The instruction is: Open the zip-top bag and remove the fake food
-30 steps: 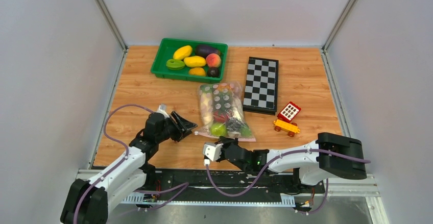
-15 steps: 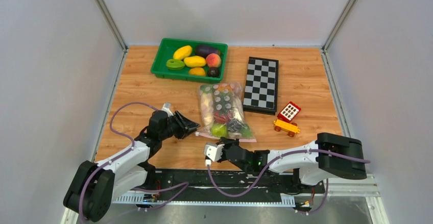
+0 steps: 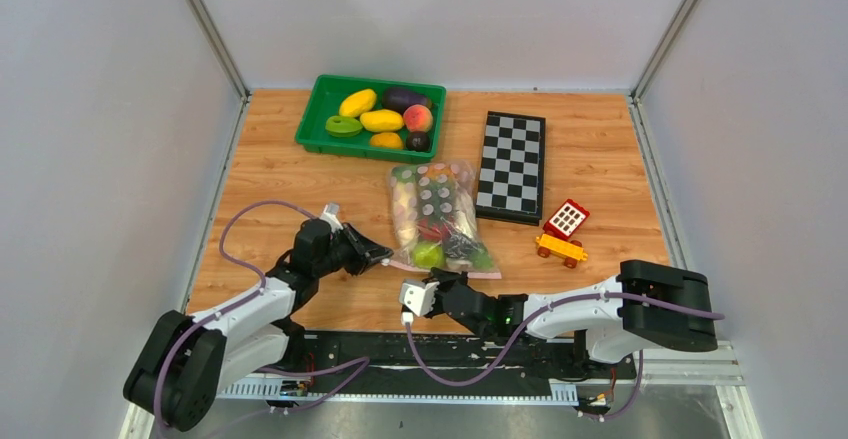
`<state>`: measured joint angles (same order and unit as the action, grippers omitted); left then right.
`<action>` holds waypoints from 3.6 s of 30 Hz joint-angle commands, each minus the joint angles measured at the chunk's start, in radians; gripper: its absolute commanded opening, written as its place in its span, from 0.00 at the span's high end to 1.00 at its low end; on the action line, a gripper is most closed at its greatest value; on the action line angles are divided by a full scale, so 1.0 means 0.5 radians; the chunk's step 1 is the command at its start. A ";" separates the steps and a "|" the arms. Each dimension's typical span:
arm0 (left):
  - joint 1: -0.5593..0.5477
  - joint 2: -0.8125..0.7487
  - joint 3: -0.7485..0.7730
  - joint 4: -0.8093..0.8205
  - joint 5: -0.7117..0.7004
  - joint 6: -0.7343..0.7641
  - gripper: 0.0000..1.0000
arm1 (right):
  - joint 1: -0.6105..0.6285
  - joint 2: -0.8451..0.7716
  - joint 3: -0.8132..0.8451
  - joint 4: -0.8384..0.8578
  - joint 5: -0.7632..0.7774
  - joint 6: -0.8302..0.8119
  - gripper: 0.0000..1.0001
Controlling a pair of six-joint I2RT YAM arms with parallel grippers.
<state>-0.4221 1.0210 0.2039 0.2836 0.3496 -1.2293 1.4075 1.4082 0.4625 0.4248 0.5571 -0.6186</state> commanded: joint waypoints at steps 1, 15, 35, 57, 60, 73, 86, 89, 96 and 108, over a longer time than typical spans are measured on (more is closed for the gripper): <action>-0.022 -0.151 -0.003 0.014 0.003 -0.001 0.92 | -0.004 -0.025 0.044 0.087 -0.004 0.043 0.91; -0.193 -0.481 0.193 -0.443 -0.165 -0.061 1.00 | 0.007 -0.115 0.253 0.167 -0.421 0.275 0.55; -0.371 -0.515 0.311 -0.691 -0.346 -0.156 1.00 | 0.086 0.370 0.468 0.424 -0.201 -0.049 0.67; -0.440 -0.473 0.410 -0.756 -0.433 -0.205 1.00 | 0.087 0.402 0.429 0.358 -0.169 -0.070 1.00; -0.440 -0.468 0.439 -0.790 -0.444 -0.205 1.00 | 0.087 0.340 0.400 0.246 -0.185 -0.032 1.00; -0.439 -0.425 0.534 -0.851 -0.455 -0.180 1.00 | 0.087 0.087 0.243 -0.106 -0.171 0.105 0.99; -0.406 -0.407 0.689 -1.070 -0.603 -0.011 1.00 | 0.086 -0.206 0.177 -0.532 -0.118 0.254 0.99; -0.352 -0.395 0.715 -1.120 -0.605 0.044 1.00 | 0.086 -0.257 0.184 -0.632 -0.098 0.305 0.99; -0.190 -0.394 0.789 -1.242 -0.574 0.206 1.00 | 0.087 -0.302 0.222 -0.841 -0.027 0.440 1.00; 0.217 -0.336 0.936 -1.513 -0.575 0.595 1.00 | 0.083 -0.401 0.225 -0.963 0.020 0.499 1.00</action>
<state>-0.3660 0.8444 0.6193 -0.4442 0.1028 -1.0290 1.4452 1.2388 0.5694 -0.0151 0.5354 -0.3962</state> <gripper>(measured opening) 0.006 0.105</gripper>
